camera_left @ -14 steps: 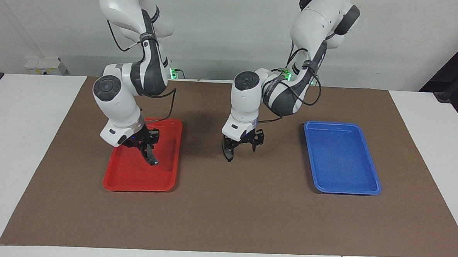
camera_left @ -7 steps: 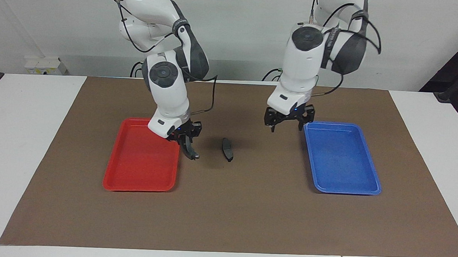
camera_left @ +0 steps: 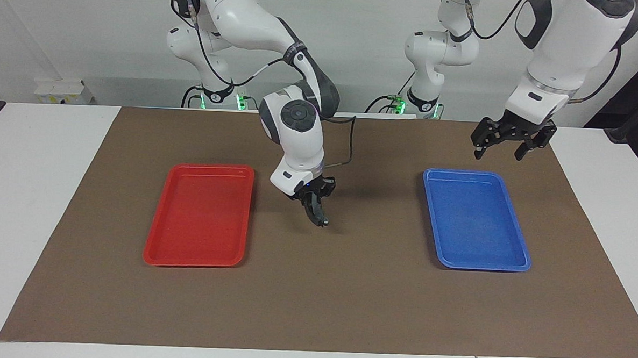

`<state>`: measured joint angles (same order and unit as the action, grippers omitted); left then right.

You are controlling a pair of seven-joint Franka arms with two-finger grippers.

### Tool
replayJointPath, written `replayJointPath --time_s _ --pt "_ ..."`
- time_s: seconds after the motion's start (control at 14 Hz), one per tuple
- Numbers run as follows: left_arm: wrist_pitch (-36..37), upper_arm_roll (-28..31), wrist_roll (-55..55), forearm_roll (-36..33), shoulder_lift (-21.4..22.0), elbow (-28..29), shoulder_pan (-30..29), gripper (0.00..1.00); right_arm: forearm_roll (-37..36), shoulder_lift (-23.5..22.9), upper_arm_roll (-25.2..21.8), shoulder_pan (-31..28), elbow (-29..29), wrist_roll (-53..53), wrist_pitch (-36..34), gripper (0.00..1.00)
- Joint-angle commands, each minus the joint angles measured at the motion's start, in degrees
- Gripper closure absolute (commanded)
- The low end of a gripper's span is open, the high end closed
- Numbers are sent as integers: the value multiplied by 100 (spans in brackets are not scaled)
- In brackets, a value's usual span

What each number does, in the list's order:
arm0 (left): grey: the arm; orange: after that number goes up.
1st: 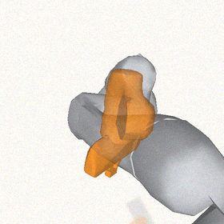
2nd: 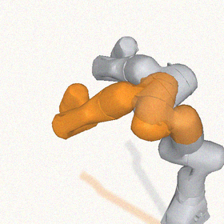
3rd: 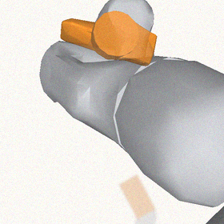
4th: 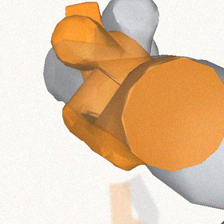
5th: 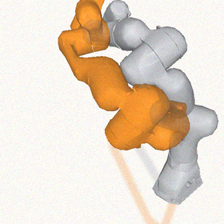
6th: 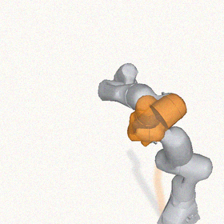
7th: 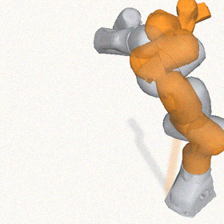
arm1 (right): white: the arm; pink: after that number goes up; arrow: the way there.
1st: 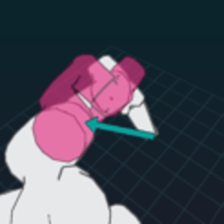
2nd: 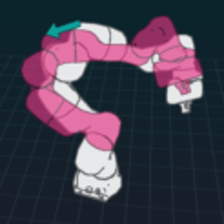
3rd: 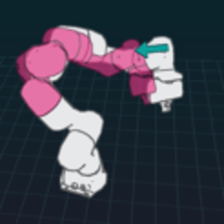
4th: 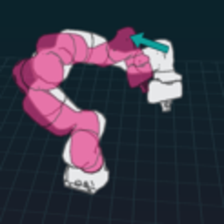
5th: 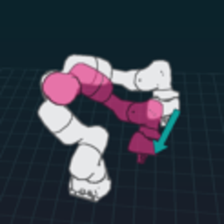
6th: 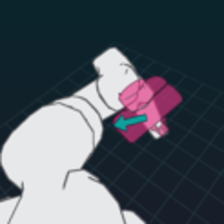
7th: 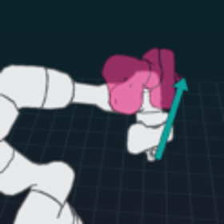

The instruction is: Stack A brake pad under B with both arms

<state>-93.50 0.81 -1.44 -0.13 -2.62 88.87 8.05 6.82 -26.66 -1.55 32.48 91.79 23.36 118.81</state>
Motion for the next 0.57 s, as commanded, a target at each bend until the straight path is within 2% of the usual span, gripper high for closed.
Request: replayJointPath --time_s 0.0,0.5 --pt "-80 77 215 180 148 289 -14 1 74 -119 -12 -40 40 -16 213 100" --pt "7 16 171 189 525 658 57 1 100 -23 76 -40 541 -473 380 100"
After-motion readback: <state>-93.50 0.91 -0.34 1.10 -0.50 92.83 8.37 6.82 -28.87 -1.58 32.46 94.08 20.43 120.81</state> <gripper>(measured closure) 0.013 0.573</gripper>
